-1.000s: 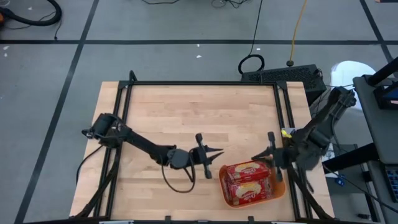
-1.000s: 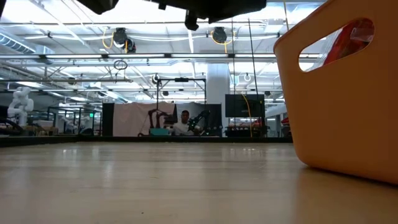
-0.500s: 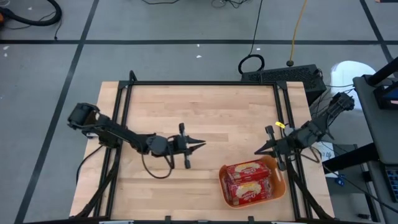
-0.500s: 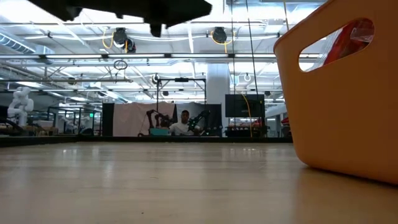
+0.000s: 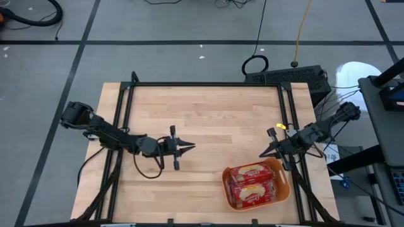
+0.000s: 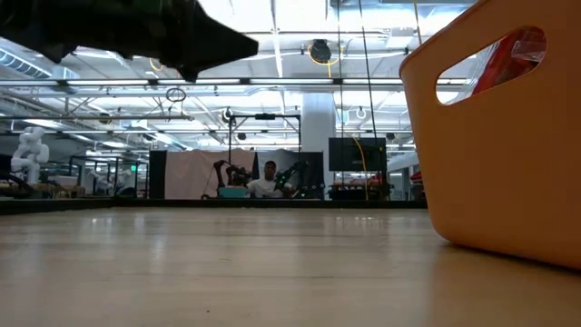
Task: Sort popcorn bags into baskets
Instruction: Return to Home Position
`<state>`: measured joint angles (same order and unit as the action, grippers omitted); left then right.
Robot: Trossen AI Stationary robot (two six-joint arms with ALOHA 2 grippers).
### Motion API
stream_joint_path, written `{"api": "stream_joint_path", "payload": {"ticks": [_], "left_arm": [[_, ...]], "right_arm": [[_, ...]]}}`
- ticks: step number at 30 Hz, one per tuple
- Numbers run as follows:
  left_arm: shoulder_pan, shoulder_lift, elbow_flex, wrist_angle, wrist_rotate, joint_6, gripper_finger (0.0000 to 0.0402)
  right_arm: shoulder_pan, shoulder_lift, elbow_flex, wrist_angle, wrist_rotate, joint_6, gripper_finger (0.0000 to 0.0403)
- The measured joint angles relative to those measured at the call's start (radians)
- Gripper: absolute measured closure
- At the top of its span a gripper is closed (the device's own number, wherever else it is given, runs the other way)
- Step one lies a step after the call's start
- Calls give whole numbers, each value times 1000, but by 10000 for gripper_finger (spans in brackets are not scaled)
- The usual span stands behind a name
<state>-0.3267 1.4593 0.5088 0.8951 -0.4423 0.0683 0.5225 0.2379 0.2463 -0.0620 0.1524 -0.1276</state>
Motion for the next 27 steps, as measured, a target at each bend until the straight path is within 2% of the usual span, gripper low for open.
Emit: {"api": "stream_joint_path", "payload": {"ticks": [6, 12, 16, 22, 27], "left_arm": [[0, -64, -85, 3, 1, -7, 362], [-1, -179, -178, 0, 0, -50, 362], [0, -239, -219, 1, 53, -39, 362], [0, -315, -292, 1, 97, -26, 362], [0, -361, -372, 91, 102, -26, 362]], "right_arm": [[-31, -29, -38, -18, -50, -4, 403], [-47, -58, -71, -16, -75, 34, 403], [-46, -73, -87, -9, -78, 32, 403], [-46, -95, -151, 128, -79, 25, 403], [-46, -96, -192, 175, -78, 14, 403]]}}
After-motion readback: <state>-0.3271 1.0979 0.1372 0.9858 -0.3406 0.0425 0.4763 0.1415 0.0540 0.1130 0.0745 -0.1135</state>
